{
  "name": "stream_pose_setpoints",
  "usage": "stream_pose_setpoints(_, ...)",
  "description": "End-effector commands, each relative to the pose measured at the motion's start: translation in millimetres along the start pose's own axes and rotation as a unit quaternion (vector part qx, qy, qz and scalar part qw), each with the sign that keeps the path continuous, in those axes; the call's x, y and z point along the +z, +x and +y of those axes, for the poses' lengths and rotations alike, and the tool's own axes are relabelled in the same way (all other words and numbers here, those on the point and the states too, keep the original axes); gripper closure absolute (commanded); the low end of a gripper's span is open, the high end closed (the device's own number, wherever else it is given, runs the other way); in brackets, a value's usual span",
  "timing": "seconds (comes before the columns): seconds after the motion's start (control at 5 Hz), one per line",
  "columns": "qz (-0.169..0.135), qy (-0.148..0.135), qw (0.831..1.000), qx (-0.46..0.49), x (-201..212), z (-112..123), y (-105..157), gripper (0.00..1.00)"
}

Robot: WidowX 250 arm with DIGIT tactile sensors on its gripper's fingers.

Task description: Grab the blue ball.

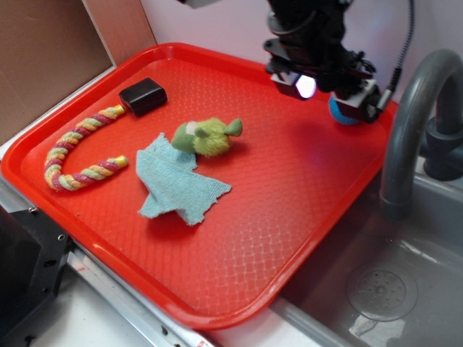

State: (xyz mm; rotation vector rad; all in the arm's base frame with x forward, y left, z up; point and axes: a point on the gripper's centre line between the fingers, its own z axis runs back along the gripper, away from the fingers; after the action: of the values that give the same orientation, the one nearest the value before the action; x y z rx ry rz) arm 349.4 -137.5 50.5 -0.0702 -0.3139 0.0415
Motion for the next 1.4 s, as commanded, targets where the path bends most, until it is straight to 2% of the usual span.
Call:
stream_pose_setpoints(0.0, -0.017, 0.021, 1.0, -0.002, -8, 1, 34, 0.0)
stream_pose_setpoints(0.2, -0.01, 0.039, 0.999, 0.004, -22, 10, 42, 0.0)
stream_pose_setpoints(0.4, 0.0, 0.044, 0.999, 0.008, -30, 13, 45, 0.95)
stream_pose_setpoints(0.6, -0.004, 0.041, 0.999, 0.002, -28, 11, 43, 1.0)
stream_pose_setpoints(0.8, 0.016, 0.042, 0.999, 0.001, -17, 17, 39, 1.0)
stream_pose_setpoints(1.0, 0.045, 0.043, 0.998, 0.013, 15, 33, 24, 1.0)
stream_pose_setpoints(1.2, 0.1, -0.009, 0.995, -0.016, 41, 52, 3, 1.0)
